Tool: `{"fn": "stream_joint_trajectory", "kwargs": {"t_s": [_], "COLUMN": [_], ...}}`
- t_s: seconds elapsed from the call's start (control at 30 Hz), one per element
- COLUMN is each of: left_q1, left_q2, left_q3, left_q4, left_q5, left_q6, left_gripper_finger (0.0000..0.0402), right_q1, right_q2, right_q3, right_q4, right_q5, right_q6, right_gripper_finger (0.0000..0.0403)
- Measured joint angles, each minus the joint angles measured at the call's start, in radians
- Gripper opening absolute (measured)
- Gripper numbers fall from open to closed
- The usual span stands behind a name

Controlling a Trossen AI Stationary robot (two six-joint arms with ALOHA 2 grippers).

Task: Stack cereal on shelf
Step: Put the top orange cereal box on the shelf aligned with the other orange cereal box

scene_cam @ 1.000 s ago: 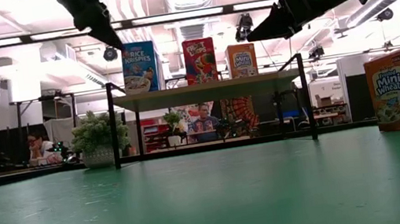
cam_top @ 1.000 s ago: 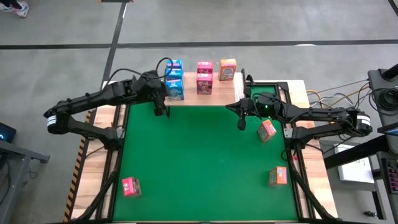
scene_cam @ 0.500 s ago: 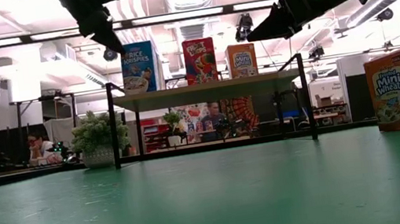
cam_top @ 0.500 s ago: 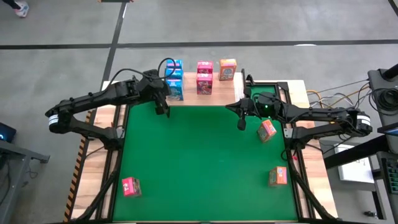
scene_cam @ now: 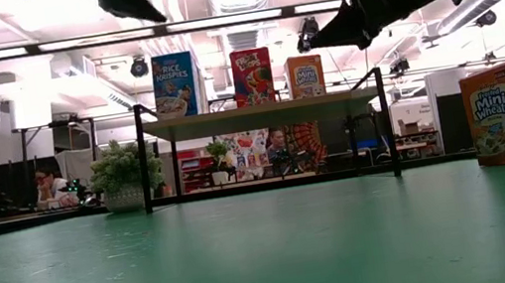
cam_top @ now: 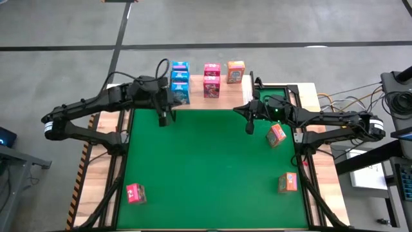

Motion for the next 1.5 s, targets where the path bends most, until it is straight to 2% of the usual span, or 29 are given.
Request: {"fn": "stream_joint_trajectory", "kwargs": {"t_s": [0.07, 0.23, 0.47, 0.67, 0.93, 1.03, 1.27, 1.5], "left_q1": [-0.005, -0.028, -0.037, -0.037, -0.037, -0.037, -0.037, -0.037], "left_q2": [-0.017, -0.07, -0.157, -0.225, -0.221, -0.203, -0.151, -0.152], "left_q3": [-0.03, -0.161, -0.297, -0.366, -0.373, -0.373, -0.376, -0.38], "left_q4": [0.055, 0.223, 0.406, 0.585, 0.582, 0.583, 0.586, 0.587], "left_q5": [0.05, 0.064, 0.058, -0.117, -0.141, -0.142, -0.141, -0.141], "left_q6": [-0.007, -0.012, -0.009, 0.021, 0.027, 0.018, 0.005, 0.02], "left_gripper_finger": [0.0, 0.0, 0.0, 0.0, 0.0, 0.0, 0.0, 0.0], "right_q1": [0.0, 0.002, 0.003, 0.003, 0.003, 0.003, 0.003, 0.002], "right_q2": [0.0, 0.0, 0.0, 0.0, 0.0, 0.0, 0.0, 0.001], "right_q3": [0.006, 0.056, 0.217, 0.374, 0.569, 0.619, 0.62, 0.596], "right_q4": [0.001, -0.062, -0.361, -0.672, -1.136, -1.317, -1.695, -1.77], "right_q5": [0.0, -0.002, -0.009, -0.011, -0.01, -0.01, -0.01, -0.006], "right_q6": [0.034, 0.126, 0.259, 0.399, 0.671, 0.826, 1.149, 1.197], "right_gripper_finger": [0.0013, 0.0013, 0.0013, 0.0013, 0.0013, 0.0013, 0.0013, 0.0014]}}
